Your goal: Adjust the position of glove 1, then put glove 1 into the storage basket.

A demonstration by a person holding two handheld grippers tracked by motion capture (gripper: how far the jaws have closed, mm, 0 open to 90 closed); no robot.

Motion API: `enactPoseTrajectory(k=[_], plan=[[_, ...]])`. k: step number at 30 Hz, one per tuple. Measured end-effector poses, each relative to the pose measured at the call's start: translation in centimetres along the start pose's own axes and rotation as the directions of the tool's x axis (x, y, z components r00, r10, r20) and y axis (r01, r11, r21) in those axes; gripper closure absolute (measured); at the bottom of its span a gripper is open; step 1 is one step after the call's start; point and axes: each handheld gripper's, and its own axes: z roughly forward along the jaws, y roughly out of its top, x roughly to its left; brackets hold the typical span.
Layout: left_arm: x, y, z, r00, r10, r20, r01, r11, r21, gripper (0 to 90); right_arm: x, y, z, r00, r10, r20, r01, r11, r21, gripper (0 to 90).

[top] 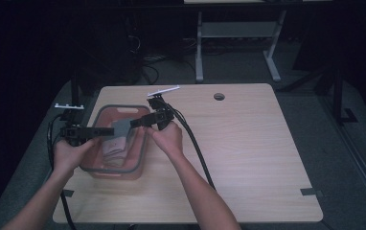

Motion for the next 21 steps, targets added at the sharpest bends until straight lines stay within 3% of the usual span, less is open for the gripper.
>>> enactPoseTrajectory(k=[6, 21], plan=[[-0.8, 0.2, 0.4, 0.9998, 0.01, 0.017, -0.01, 0.9999, -0.003, 45.5, -0.3, -0.1, -1.3, 0.9999, -0.01, -0.001, 0.01, 1.0, -0.021, 46.3], [-2.9, 0.7, 1.6, 0.9979, 0.05, 0.041, -0.05, 0.9987, 0.004, 43.1, -1.6, -1.1, -5.1, 0.9995, 0.014, 0.028, -0.012, 0.998, -0.055, 45.7]])
